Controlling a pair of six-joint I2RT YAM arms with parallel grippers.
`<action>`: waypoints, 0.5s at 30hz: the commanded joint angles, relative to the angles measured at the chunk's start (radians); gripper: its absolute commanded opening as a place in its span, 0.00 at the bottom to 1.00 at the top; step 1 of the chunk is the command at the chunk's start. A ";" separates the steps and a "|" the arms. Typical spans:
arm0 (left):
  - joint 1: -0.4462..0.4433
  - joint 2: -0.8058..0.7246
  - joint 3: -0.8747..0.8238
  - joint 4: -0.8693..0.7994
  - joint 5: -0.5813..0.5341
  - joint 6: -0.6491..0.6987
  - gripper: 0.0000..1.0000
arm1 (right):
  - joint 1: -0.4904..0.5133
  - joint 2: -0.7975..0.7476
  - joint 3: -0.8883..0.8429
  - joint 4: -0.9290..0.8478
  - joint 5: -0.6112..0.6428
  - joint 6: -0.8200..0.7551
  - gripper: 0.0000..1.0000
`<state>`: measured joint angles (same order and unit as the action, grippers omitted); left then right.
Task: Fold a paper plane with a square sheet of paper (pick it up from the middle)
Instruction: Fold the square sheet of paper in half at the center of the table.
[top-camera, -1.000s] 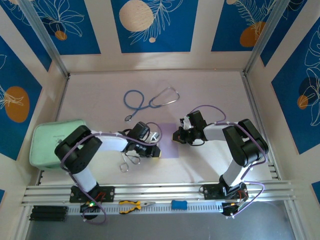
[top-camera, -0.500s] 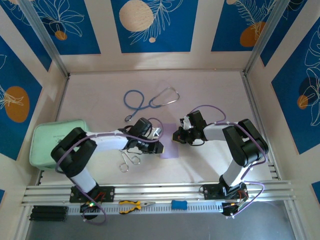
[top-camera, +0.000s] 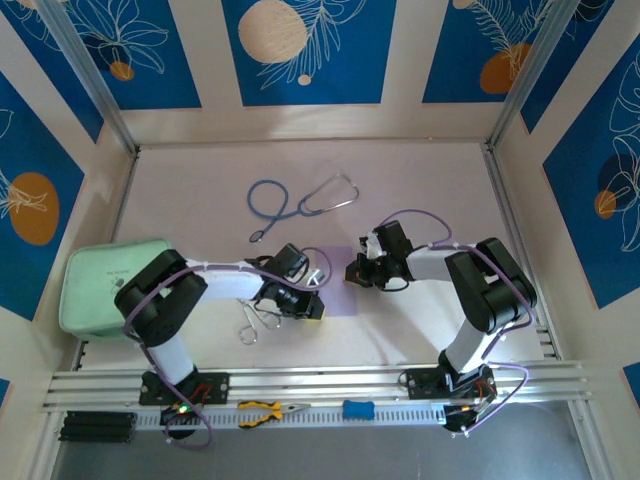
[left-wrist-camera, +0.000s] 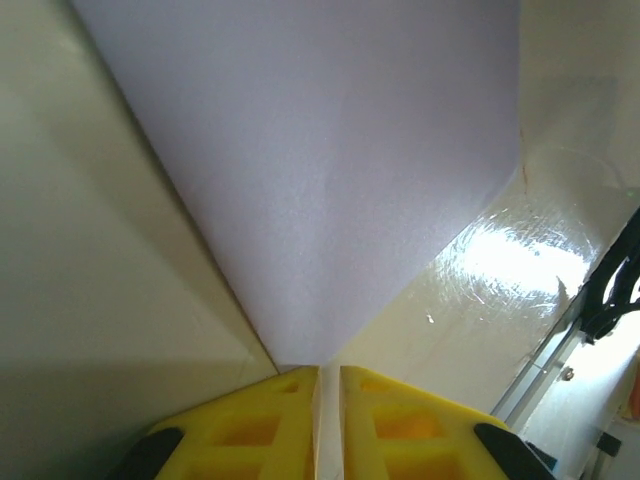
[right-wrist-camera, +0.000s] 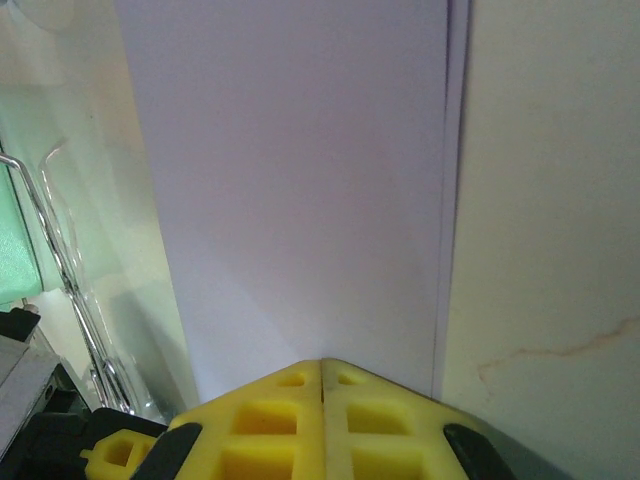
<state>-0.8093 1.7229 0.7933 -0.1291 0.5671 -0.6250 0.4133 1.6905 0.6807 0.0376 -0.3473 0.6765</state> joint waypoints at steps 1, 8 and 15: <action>-0.016 -0.023 -0.010 -0.105 -0.036 0.047 0.15 | 0.008 0.048 -0.016 -0.178 0.107 -0.027 0.00; -0.013 -0.192 0.070 -0.147 -0.073 0.017 0.15 | 0.028 0.006 0.054 -0.271 0.109 -0.056 0.00; 0.035 -0.234 0.165 -0.295 -0.158 0.057 0.15 | 0.045 -0.100 0.159 -0.333 0.067 -0.062 0.06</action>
<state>-0.7998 1.4975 0.9463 -0.3347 0.4587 -0.5945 0.4492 1.6424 0.7841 -0.2138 -0.2913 0.6327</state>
